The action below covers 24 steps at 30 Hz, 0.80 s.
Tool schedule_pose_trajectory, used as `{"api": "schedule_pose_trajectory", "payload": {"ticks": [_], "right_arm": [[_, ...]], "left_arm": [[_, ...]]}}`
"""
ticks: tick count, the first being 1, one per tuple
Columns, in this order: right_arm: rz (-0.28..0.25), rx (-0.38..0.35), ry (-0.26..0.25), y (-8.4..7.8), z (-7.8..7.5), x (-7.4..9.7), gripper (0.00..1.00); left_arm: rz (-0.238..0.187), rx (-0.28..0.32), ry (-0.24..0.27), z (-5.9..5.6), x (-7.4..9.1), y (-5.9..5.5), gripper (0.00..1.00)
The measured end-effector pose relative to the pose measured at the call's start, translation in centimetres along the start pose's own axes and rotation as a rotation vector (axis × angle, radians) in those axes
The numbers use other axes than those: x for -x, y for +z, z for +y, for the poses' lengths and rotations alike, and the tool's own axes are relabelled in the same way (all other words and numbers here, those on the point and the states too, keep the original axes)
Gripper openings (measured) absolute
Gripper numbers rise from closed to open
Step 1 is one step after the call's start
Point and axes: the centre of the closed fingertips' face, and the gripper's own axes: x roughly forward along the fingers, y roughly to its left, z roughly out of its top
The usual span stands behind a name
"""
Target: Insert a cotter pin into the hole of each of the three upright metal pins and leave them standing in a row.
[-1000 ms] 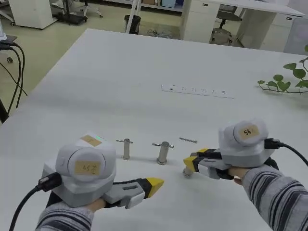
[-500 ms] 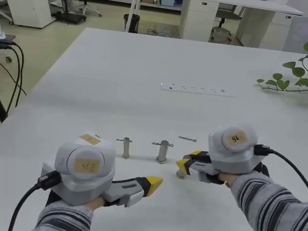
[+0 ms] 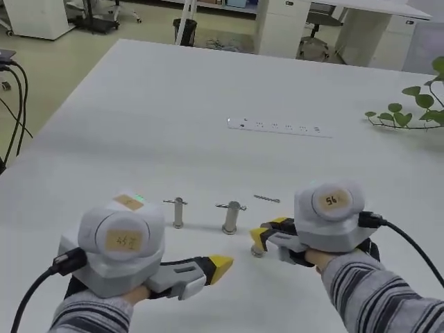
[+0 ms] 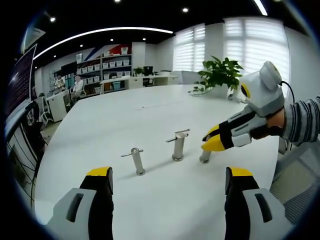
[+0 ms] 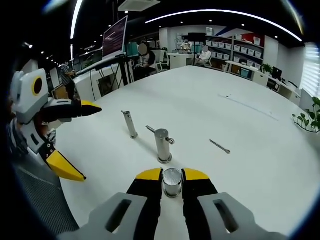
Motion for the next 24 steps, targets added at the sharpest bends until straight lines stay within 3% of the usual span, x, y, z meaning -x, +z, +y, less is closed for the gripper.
{"api": "schedule_pose_trajectory", "payload": {"ticks": [4, 13, 18, 24], "right_arm": [[-0.006, 0.007, 0.011, 0.6, 0.1, 0.7, 0.22], [-0.005, 0.039, 0.090, 1.4, 0.2, 3.1, 0.26], [-0.003, 0.076, 0.108, 2.1, -0.9, 4.7, 0.25], [0.042, 0.159, 0.145, 2.5, -2.5, 5.6, 0.23]], "left_arm": [[-0.005, -0.001, 0.002, -0.1, 0.1, 0.0, 0.93], [0.004, -0.003, 0.006, -0.6, 0.2, -0.2, 0.95], [0.018, 0.037, -0.009, -1.6, 0.9, -0.3, 0.95], [0.002, 0.032, 0.015, -1.4, 1.5, 0.2, 0.95]]}}
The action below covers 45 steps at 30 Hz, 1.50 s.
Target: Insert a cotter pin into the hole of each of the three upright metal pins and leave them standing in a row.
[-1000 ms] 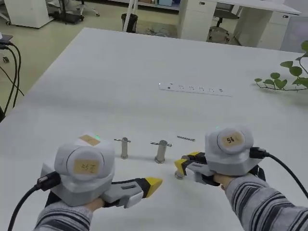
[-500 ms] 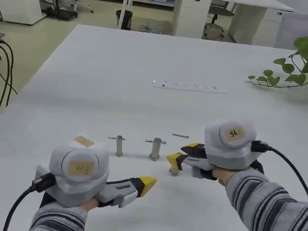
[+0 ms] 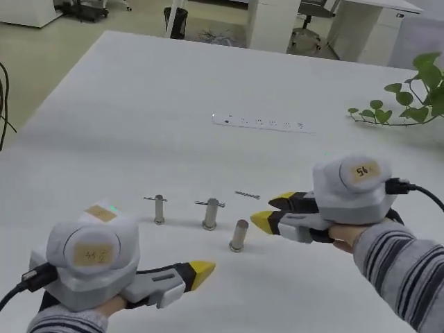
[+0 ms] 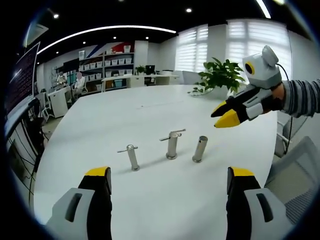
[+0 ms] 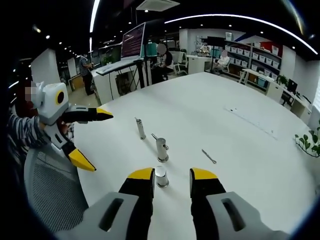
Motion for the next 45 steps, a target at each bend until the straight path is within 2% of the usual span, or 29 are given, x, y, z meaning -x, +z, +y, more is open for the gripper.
{"api": "schedule_pose_trajectory", "payload": {"ticks": [2, 4, 5, 7, 8, 10, 12, 14, 15, 20, 21, 22, 25, 30, 34, 36, 41, 42, 45], "right_arm": [[0.008, 0.010, 0.026, 0.2, -0.3, -0.1, 0.23], [0.039, 0.028, 0.055, 0.1, -0.9, -0.3, 0.22], [0.064, 0.068, 0.083, -0.1, -1.1, -0.6, 0.22], [0.077, 0.088, 0.073, 0.1, -2.0, -0.9, 0.20], [0.087, 0.122, 0.088, 0.1, -2.2, -1.2, 0.20], [0.113, 0.139, 0.087, 0.0, -3.1, -1.9, 0.21], [0.144, 0.146, 0.098, -0.1, -4.0, -2.7, 0.21], [0.165, 0.157, 0.125, -0.1, -4.5, -3.4, 0.20], [0.179, 0.161, 0.128, -0.1, -4.9, -4.0, 0.20], [0.246, 0.187, 0.160, -0.8, -5.6, -6.0, 0.19], [0.245, 0.190, 0.157, -0.8, -5.7, -6.2, 0.19], [0.263, 0.217, 0.168, -1.1, -5.9, -7.0, 0.19], [0.309, 0.219, 0.187, -1.8, -6.3, -8.2, 0.17], [0.351, 0.241, 0.189, -2.5, -7.2, -9.9, 0.16], [0.359, 0.219, 0.188, -2.7, -7.7, -10.9, 0.13], [0.383, 0.231, 0.187, -3.1, -8.0, -11.2, 0.13], [0.409, 0.253, 0.207, -3.4, -8.1, -11.8, 0.09], [0.415, 0.274, 0.206, -3.3, -8.3, -11.7, 0.07], [0.441, 0.268, 0.186, -3.3, -8.8, -11.8, 0.00]], "left_arm": [[0.001, 0.003, 0.010, 0.2, 0.1, 0.1, 0.95], [-0.001, 0.012, 0.022, 0.5, 0.2, 0.1, 0.96], [-0.005, 0.022, 0.024, 0.6, 0.3, 0.3, 0.96], [-0.022, 0.033, 0.026, 0.8, 0.3, 0.7, 0.96], [-0.020, 0.031, 0.028, 0.8, 0.3, 0.8, 0.96], [0.004, 0.026, 0.037, 1.2, 0.2, 0.7, 0.96], [0.007, 0.056, 0.031, 1.3, 0.1, 0.8, 0.96], [-0.020, 0.058, 0.036, 1.6, 0.1, 1.4, 0.96], [-0.019, 0.054, 0.039, 1.6, 0.2, 1.6, 0.96], [0.001, 0.009, 0.048, 2.2, -0.1, 1.5, 0.96], [0.001, 0.009, 0.048, 2.3, -0.2, 1.5, 0.96], [0.000, 0.015, 0.047, 2.4, -0.3, 1.5, 0.96], [-0.004, 0.034, 0.044, 2.7, -0.5, 1.3, 0.96], [0.003, 0.044, 0.041, 3.0, -0.8, 1.0, 0.96], [0.002, 0.052, 0.041, 3.3, -0.9, 0.8, 0.95], [0.007, 0.055, 0.039, 3.4, -0.9, 0.7, 0.95], [0.010, 0.059, 0.043, 3.5, -0.8, 0.5, 0.95], [0.008, 0.061, 0.043, 3.6, -0.8, 0.5, 0.95], [0.007, 0.066, 0.049, 3.7, -0.7, 0.5, 0.94]]}}
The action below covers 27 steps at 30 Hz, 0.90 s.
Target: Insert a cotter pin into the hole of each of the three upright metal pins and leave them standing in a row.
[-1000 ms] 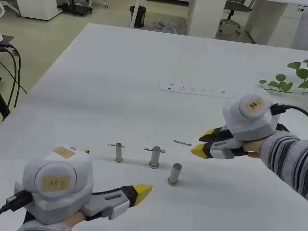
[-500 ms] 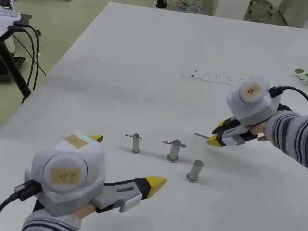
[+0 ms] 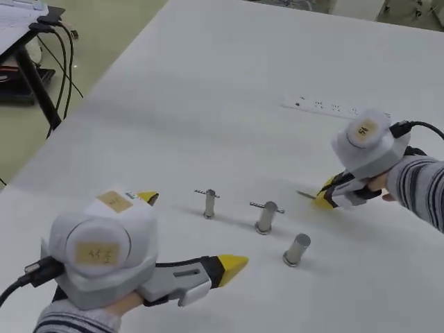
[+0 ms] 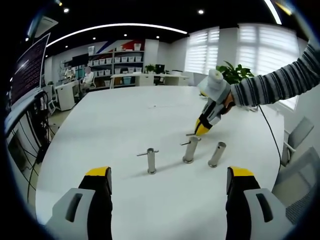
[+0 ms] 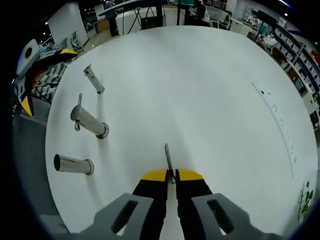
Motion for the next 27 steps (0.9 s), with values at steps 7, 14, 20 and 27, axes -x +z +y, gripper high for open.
{"api": "schedule_pose_trajectory", "payload": {"ticks": [7, 14, 20, 27], "right_arm": [[0.018, 0.031, 0.003, -0.1, -0.9, -0.4, 0.00], [-0.034, 0.046, -0.040, 1.0, 0.1, 1.3, 0.00], [-0.116, 0.151, -0.090, 3.0, 1.9, 4.5, 0.00], [-0.144, 0.261, -0.121, 3.4, 4.8, 7.0, 0.00]], "left_arm": [[0.007, 0.002, 0.024, 0.4, 0.5, -0.1, 0.93], [0.006, -0.002, 0.034, 0.2, 1.3, 0.0, 0.91], [0.008, 0.004, 0.041, 0.1, 1.9, 0.2, 0.88], [0.007, -0.019, 0.020, -0.3, 2.3, 0.9, 0.83]]}}
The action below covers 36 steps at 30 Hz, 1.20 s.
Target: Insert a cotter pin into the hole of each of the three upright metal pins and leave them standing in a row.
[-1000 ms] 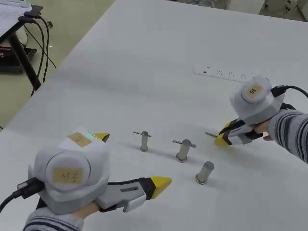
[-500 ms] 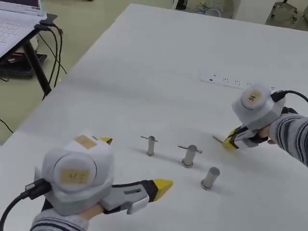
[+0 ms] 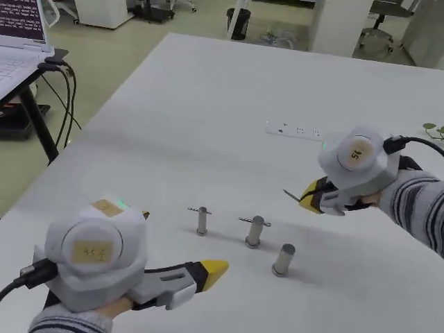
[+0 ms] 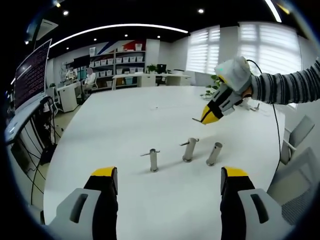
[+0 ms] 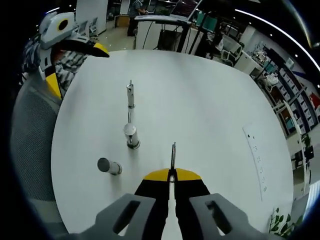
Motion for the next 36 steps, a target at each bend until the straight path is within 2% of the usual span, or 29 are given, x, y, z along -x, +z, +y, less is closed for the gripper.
{"api": "schedule_pose_trajectory", "payload": {"ticks": [4, 8, 11, 14, 22, 29, 33, 36], "right_arm": [[-0.020, -0.002, 0.012, 0.7, 1.7, 1.1, 0.00], [-0.036, 0.006, 0.017, 1.1, 2.8, 1.7, 0.00], [-0.065, 0.026, 0.021, 1.7, 3.9, 2.1, 0.00], [-0.093, 0.075, 0.023, 2.4, 5.2, 2.6, 0.00], [-0.154, 0.118, 0.015, 3.8, 7.5, 2.9, 0.00], [-0.200, 0.202, 0.018, 4.9, 9.3, 3.2, 0.00], [-0.217, 0.246, 0.021, 5.4, 10.2, 3.2, 0.00], [-0.231, 0.273, 0.025, 5.8, 11.0, 3.3, 0.00]], "left_arm": [[-0.008, -0.011, -0.027, -0.7, 0.1, 0.6, 0.79], [-0.007, -0.019, -0.050, -1.5, 0.1, 0.9, 0.76], [-0.013, -0.026, -0.071, -2.2, 0.2, 1.3, 0.73], [-0.023, -0.009, -0.096, -2.8, 0.2, 1.6, 0.70], [-0.046, 0.015, -0.146, -4.2, 0.3, 2.7, 0.59], [-0.041, 0.029, -0.193, -5.5, 0.1, 2.7, 0.50], [-0.040, 0.056, -0.217, -6.1, 0.1, 2.7, 0.41], [-0.044, 0.078, -0.229, -6.5, 0.0, 2.7, 0.37]]}}
